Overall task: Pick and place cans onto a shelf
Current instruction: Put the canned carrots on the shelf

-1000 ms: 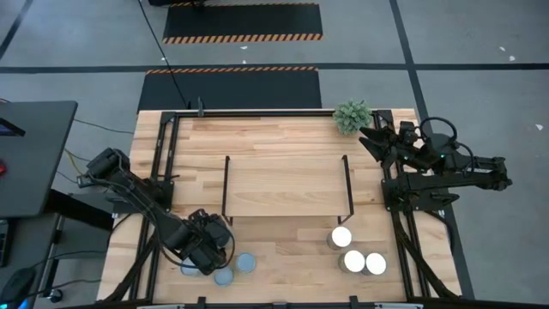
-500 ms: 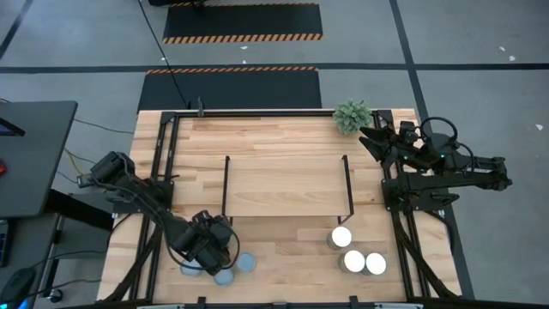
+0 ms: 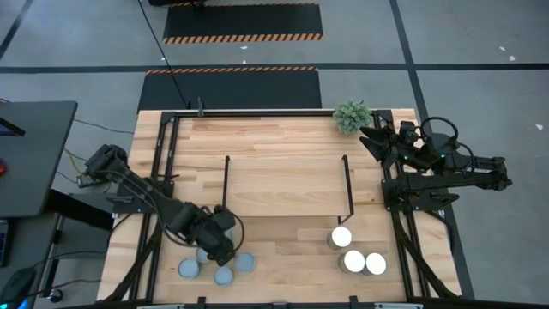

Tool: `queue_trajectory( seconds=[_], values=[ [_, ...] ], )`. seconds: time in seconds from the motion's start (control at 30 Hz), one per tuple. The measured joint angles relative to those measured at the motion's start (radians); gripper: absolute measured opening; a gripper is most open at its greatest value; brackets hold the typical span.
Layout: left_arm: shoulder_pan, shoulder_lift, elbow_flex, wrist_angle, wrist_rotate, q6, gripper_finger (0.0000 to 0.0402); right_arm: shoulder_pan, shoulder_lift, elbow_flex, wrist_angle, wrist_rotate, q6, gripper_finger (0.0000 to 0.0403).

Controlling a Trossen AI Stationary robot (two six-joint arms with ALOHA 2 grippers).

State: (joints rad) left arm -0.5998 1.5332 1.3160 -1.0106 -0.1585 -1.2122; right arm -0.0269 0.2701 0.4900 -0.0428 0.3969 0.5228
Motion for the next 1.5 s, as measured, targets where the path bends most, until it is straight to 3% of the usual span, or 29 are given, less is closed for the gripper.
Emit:
queue_trajectory(
  seconds=[0.27,0.57,0.87,1.03,1.23,1.5],
  values=[
    [0.096,-0.041,0.195,-0.021,0.001,0.052,0.0321,0.0,0.0,0.0,0.005,0.0,-0.002,0.0348],
    [0.354,-0.043,0.31,-0.024,-0.047,0.207,0.0321,0.0,0.0,0.0,0.005,0.0,-0.003,0.0348],
    [0.584,0.011,0.409,-0.047,0.093,0.381,0.0321,0.0,0.0,0.0,0.005,0.006,-0.003,0.0348],
    [0.622,0.142,0.588,-0.173,0.119,0.473,0.0321,-0.001,0.0,0.0,0.008,0.03,-0.003,0.0348],
    [0.644,0.324,0.818,-0.535,0.043,0.502,0.0321,-0.002,0.0,0.0,0.012,0.032,-0.014,0.0348],
    [0.661,0.371,0.837,-0.562,-0.027,0.465,0.0321,-0.002,0.0,0.0,0.014,0.032,-0.018,0.0348]
  ],
)
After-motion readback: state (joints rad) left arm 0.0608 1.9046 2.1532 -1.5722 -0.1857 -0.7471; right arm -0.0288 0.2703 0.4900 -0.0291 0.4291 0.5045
